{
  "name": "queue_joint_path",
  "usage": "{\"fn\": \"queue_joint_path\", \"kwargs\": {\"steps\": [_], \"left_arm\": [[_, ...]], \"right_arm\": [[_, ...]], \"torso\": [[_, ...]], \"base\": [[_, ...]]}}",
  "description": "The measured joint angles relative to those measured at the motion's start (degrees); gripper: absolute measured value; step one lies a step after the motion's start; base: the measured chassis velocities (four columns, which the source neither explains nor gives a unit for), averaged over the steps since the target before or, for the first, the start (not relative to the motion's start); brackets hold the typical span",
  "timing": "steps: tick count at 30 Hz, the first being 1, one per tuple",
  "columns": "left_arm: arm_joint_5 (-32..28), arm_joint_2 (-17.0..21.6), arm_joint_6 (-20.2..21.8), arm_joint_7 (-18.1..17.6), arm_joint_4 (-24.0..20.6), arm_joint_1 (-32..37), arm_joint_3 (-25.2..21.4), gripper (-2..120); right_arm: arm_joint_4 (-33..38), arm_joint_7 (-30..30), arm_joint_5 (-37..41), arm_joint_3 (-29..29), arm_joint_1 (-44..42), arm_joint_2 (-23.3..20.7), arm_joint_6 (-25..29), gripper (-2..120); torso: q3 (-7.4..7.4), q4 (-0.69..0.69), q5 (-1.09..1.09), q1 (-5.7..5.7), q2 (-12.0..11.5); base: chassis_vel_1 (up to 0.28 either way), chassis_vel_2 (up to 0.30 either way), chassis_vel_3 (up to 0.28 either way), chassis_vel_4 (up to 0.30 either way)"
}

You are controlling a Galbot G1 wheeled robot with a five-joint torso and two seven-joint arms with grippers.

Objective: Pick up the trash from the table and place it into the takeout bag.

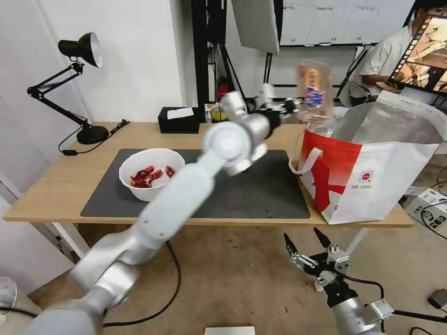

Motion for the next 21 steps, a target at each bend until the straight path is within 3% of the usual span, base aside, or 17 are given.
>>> {"fn": "queue_joint_path", "kwargs": {"steps": [3, 5, 10, 21], "left_arm": [[1.4, -1.9, -0.3, 0.0, 2.0, -0.7, 0.7, 0], [5.6, -4.9, -2.2, 0.2, 5.7, -2.0, 2.8, 0], [12.9, -5.1, -4.8, 2.9, 7.9, -2.0, 7.3, 0], [17.7, -4.9, -5.4, 4.0, 8.3, -1.7, 11.4, 0]], "right_arm": [[-0.1, 0.0, 0.0, 0.0, 0.0, 0.1, 0.0, 100], [-0.3, 0.0, 0.0, -0.1, 0.0, 0.1, 0.0, 100], [-0.9, 0.0, 0.0, -0.6, 0.3, 0.0, 0.0, 100], [-1.3, 0.1, 0.2, -1.0, 0.6, 0.1, 0.0, 100]], "torso": [[-0.01, -0.02, 0.01, 0.0, 0.0], [0.0, -0.01, 0.0, 0.0, 0.0], [0.0, 0.01, -0.01, 0.0, 0.0], [0.0, 0.0, -0.01, 0.0, 0.0]], "base": [[0.0, 0.0, 0.0, 0.0], [0.0, 0.0, 0.0, 0.0], [0.0, 0.0, 0.0, 0.0], [0.0, 0.0, 0.0, 0.0]]}}
